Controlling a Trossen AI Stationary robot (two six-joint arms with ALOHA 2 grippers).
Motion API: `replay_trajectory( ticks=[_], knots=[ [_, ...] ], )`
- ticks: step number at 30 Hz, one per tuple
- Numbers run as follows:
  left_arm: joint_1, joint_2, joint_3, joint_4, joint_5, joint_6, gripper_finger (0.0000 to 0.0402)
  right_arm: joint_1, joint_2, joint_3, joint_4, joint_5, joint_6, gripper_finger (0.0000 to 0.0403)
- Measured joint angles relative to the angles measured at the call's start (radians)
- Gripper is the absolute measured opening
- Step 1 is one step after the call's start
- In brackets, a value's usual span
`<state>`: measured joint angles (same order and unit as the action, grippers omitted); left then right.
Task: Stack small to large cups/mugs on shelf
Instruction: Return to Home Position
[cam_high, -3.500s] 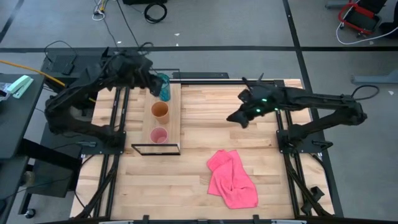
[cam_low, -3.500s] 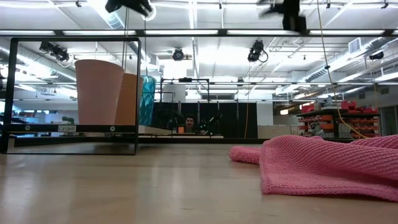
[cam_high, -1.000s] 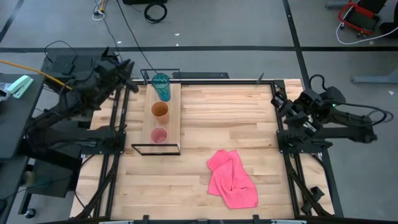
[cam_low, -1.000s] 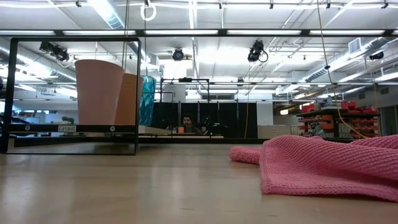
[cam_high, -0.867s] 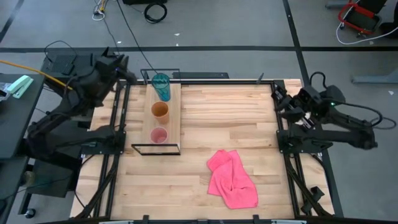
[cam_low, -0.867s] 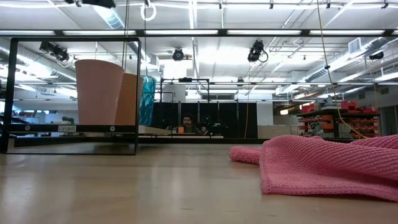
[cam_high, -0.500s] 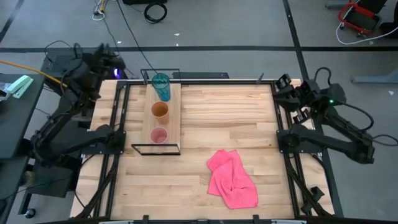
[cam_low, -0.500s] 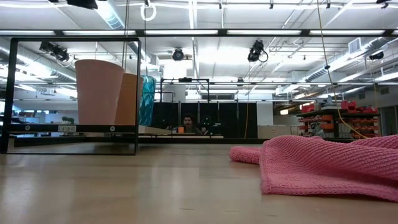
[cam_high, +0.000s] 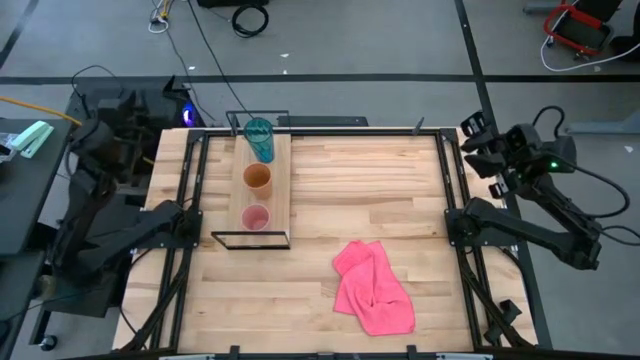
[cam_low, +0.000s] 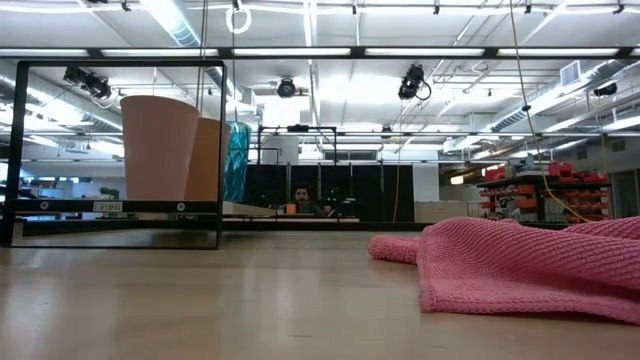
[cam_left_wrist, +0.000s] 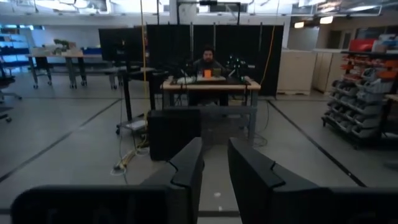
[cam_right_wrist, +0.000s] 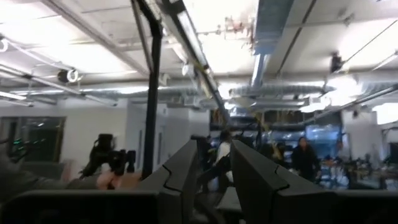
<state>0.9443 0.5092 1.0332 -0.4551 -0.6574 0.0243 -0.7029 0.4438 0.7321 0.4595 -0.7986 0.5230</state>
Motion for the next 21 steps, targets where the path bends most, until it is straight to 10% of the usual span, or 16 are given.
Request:
replay_trajectory(
  ticks=[21],
  knots=[
    [0.0,-0.278,-0.214,-0.079,-0.015,-0.137,0.0084,0.0,-0.405,-0.142,-0.149,0.042,0.021,0.0104]
  ],
)
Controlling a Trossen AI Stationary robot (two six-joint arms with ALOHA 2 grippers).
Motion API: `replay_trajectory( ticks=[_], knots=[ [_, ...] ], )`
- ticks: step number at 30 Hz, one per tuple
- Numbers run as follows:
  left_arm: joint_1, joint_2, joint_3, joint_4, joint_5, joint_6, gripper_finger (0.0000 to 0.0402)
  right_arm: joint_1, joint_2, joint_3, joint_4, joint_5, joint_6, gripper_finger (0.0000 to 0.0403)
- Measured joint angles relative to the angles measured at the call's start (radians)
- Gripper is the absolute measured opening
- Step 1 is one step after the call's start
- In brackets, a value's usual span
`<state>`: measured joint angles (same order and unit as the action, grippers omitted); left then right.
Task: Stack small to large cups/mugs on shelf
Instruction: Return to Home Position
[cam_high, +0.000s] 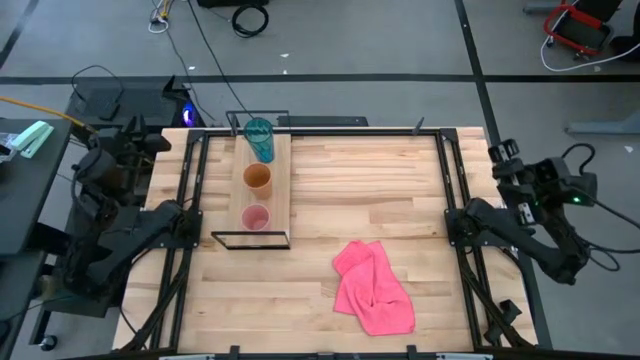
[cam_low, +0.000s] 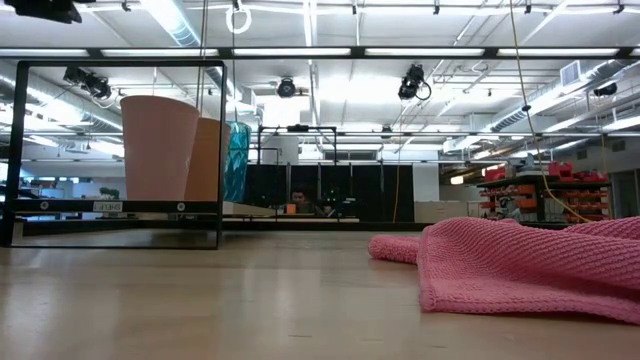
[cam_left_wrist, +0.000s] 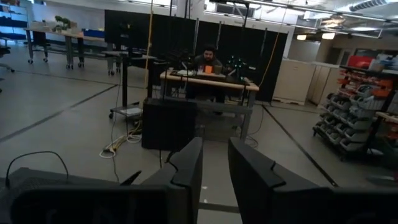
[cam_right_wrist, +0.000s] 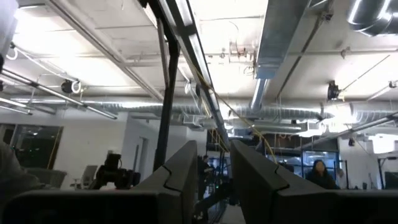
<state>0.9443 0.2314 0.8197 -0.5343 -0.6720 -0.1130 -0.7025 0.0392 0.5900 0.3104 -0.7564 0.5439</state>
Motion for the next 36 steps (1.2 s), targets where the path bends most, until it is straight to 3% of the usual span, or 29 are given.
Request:
replay_trajectory(
  ticks=[6,13,25,32,36],
  knots=[
    [0.0,-0.05,-0.06,-0.013,-0.009,-0.037,0.0086,0.001,-0.037,0.003,-0.043,0.002,0.006,0.0104],
    [0.0,-0.221,-0.134,-0.049,-0.053,-0.07,0.009,0.001,-0.038,-0.047,-0.038,0.056,-0.005,0.0104],
    [-0.001,-0.208,-0.158,-0.142,-0.057,-0.093,0.0084,0.006,-0.038,-0.283,-0.031,0.113,-0.104,0.0104],
    [-0.001,-0.227,-0.321,-0.059,0.134,-0.111,0.0091,0.006,-0.038,-0.386,0.003,0.129,-0.097,0.0104],
    [-0.002,-0.226,-0.392,0.108,0.234,-0.094,0.0087,0.006,-0.038,-0.402,0.03,0.111,-0.049,0.0104]
  ],
)
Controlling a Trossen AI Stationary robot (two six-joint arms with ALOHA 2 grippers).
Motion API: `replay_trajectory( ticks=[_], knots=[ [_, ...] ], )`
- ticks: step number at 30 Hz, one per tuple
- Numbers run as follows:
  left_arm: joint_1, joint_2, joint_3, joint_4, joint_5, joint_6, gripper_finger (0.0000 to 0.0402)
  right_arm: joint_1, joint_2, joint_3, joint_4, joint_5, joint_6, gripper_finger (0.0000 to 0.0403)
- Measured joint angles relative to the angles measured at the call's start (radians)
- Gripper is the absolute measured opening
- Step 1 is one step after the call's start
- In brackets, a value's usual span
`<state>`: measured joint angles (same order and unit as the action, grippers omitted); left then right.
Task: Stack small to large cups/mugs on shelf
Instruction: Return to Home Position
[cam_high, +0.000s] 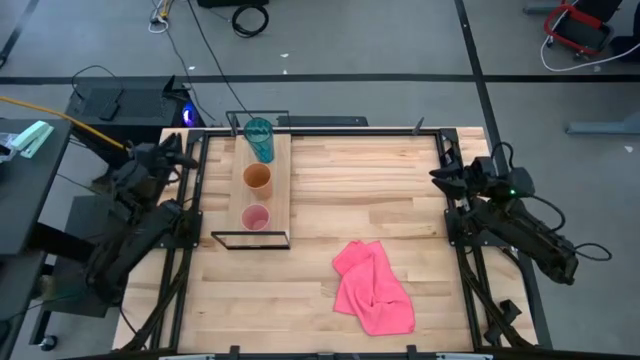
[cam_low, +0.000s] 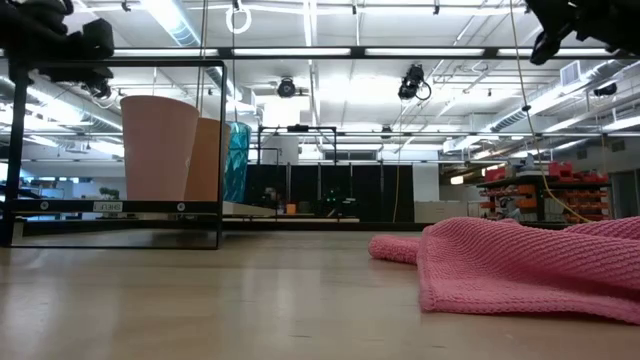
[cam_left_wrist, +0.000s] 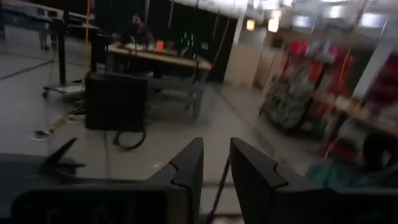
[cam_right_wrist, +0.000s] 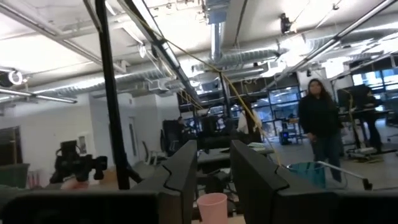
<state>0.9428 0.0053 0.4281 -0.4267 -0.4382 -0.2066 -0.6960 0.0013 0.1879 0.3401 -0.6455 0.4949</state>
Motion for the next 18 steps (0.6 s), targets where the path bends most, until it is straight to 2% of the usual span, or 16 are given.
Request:
replay_trajectory(
  ticks=[4,7,11,15,18],
  knots=[
    [0.0,0.001,-0.091,0.179,0.003,-0.114,0.0085,0.0,0.0,0.0,0.018,-0.014,-0.001,0.0104],
    [0.001,0.0,-0.19,0.379,0.017,-0.181,0.0089,0.0,0.0,0.0,0.028,-0.014,-0.017,0.0104],
    [0.0,0.001,-0.313,0.633,0.131,-0.171,0.0091,0.0,0.0,0.0,0.04,-0.014,-0.023,0.0104],
    [0.0,0.001,-0.402,0.725,0.137,-0.201,0.0085,0.0,0.0,0.0,0.04,-0.014,-0.023,0.0104],
    [0.001,0.001,-0.419,0.738,0.137,-0.202,0.0081,0.0,0.0,0.0,0.04,-0.014,-0.02,0.0104]
  ],
)
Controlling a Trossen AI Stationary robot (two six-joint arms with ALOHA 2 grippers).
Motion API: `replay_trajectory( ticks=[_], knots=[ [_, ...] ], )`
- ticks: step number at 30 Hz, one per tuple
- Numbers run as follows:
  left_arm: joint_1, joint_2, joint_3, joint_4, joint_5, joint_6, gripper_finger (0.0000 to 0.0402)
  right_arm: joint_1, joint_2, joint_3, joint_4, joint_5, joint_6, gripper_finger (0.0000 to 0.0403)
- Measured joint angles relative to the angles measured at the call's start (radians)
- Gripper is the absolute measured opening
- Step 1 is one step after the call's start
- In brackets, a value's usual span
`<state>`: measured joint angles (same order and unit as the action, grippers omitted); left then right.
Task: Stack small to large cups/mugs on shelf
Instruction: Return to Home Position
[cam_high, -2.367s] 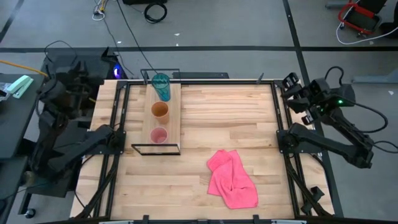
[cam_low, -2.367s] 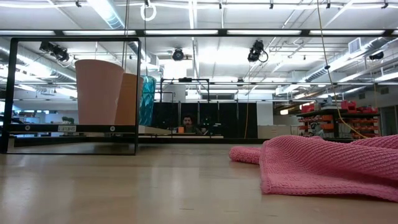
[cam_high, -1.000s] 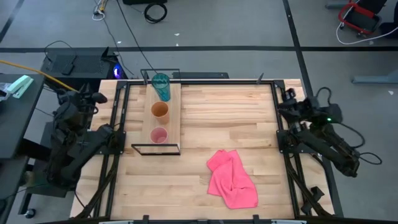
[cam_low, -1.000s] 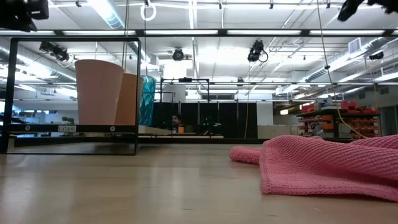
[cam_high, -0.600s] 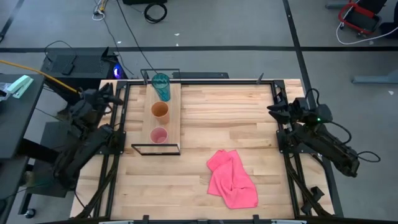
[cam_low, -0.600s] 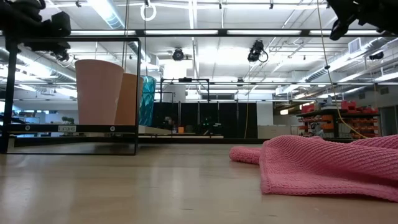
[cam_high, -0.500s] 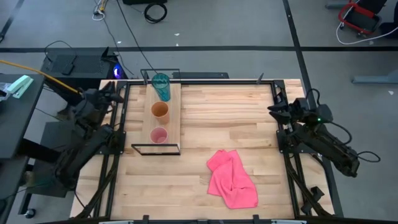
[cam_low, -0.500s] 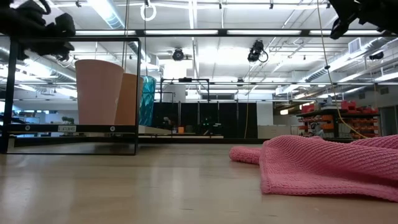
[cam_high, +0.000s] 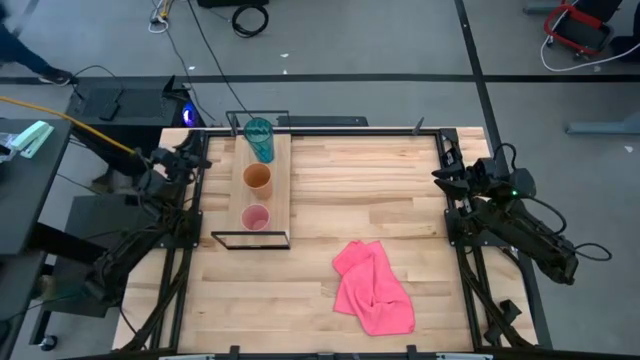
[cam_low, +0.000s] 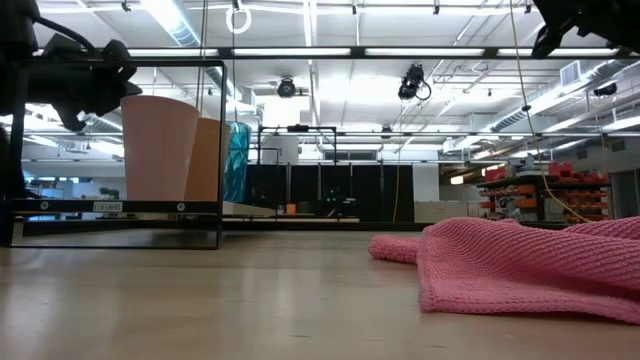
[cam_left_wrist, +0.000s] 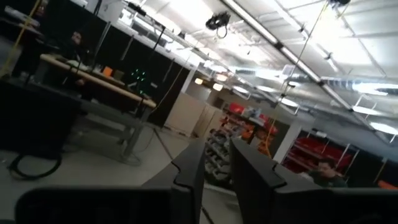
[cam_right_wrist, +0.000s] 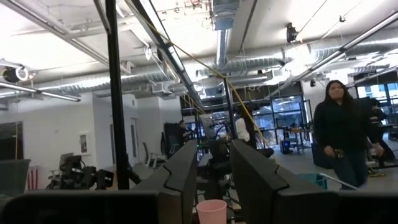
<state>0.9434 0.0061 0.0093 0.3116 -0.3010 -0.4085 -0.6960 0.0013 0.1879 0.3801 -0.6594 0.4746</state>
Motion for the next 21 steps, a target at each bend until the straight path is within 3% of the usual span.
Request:
replay_trajectory(
  ticks=[16,21],
  knots=[
    [0.0,0.001,0.0,-0.078,-0.035,0.039,0.0087,0.0,0.0,-0.011,-0.034,0.002,-0.168,0.0105],
    [0.0,0.001,0.0,-0.079,-0.036,0.038,0.0086,0.0,0.0,-0.107,0.16,0.004,-0.093,0.0105]
  ],
)
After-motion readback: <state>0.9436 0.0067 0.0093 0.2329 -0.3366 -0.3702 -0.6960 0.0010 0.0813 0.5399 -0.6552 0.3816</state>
